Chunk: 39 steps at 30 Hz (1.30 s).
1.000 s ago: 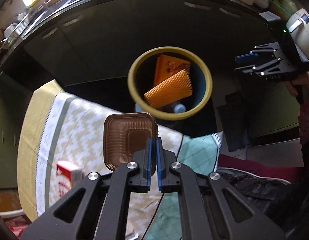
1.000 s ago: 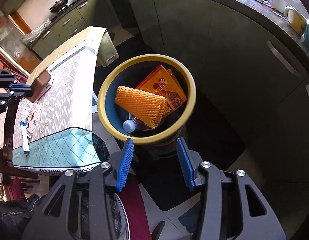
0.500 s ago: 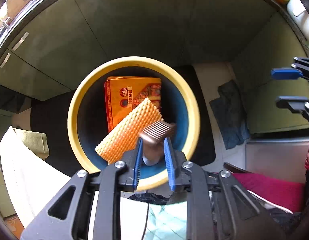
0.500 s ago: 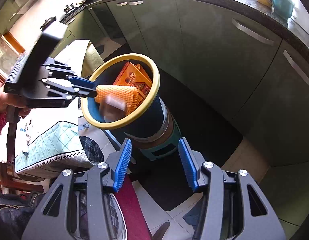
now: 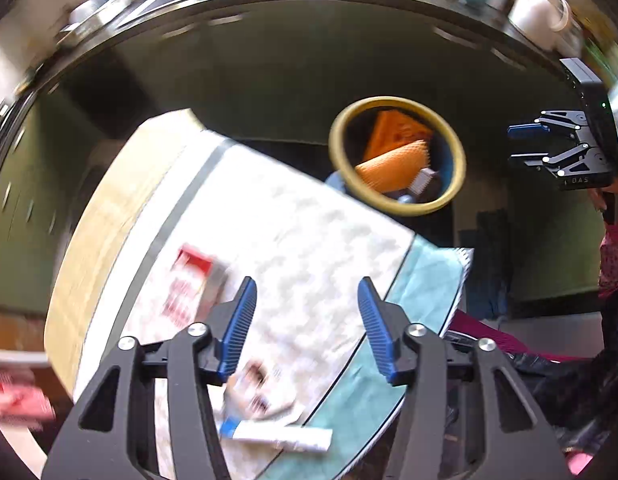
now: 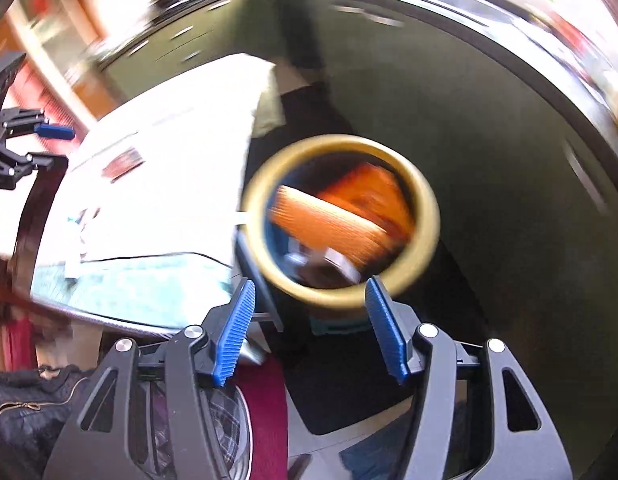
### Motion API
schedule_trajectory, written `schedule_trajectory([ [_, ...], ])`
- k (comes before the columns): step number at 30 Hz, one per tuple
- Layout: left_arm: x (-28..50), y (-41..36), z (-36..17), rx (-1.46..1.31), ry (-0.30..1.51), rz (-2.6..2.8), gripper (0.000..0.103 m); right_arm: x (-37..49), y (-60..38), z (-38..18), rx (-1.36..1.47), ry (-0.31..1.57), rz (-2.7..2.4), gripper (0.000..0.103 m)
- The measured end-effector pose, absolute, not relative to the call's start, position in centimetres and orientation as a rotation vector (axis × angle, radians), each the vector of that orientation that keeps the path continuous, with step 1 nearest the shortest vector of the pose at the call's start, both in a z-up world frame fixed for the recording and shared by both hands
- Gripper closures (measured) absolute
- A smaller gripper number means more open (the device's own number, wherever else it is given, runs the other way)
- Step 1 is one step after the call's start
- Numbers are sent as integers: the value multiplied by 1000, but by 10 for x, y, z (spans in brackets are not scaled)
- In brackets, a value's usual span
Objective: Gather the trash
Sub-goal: 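Carry the brown plastic tray over the bin and open the left tool, then grasp the red-and-white milk carton with the right tool while the left grasps the cartoon box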
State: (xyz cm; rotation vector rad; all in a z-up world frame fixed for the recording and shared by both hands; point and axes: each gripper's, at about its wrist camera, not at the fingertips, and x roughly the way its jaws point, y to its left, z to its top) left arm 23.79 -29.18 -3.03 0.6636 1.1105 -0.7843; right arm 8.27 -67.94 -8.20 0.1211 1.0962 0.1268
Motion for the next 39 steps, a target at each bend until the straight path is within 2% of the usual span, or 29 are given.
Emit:
schedule_trajectory([
  [3, 239, -226, -28, 582, 1137, -695, 46, 125, -617, -69, 6, 1098, 270, 45],
  [5, 234, -189, -33, 553, 1155, -653, 46, 154, -569, -59, -116, 1079, 383, 37],
  [7, 234, -162, -37, 527, 1178, -609, 46, 178, -518, -51, -289, 1026, 491, 24],
  [12, 227, -111, -51, 451, 1211, -575, 46, 223, -415, -55, -757, 949, 739, 22],
  [16, 226, -98, -61, 434, 1240, -568, 46, 263, -364, -73, -940, 962, 903, 21],
  [23, 233, -74, -70, 382, 1272, -548, 45, 316, -328, -120, -1099, 1056, 978, 21],
  [31, 239, -58, -75, 353, 1304, -521, 44, 348, -318, -162, -1133, 1191, 1047, 22],
  [32, 239, -57, -77, 353, 1309, -520, 44, 350, -318, -165, -1125, 1211, 1062, 23],
  [34, 241, -57, -80, 356, 1317, -523, 44, 356, -316, -172, -1095, 1261, 1085, 38],
  [39, 254, -67, -83, 366, 1308, -548, 41, 378, -334, -173, -907, 1364, 1013, 45],
])
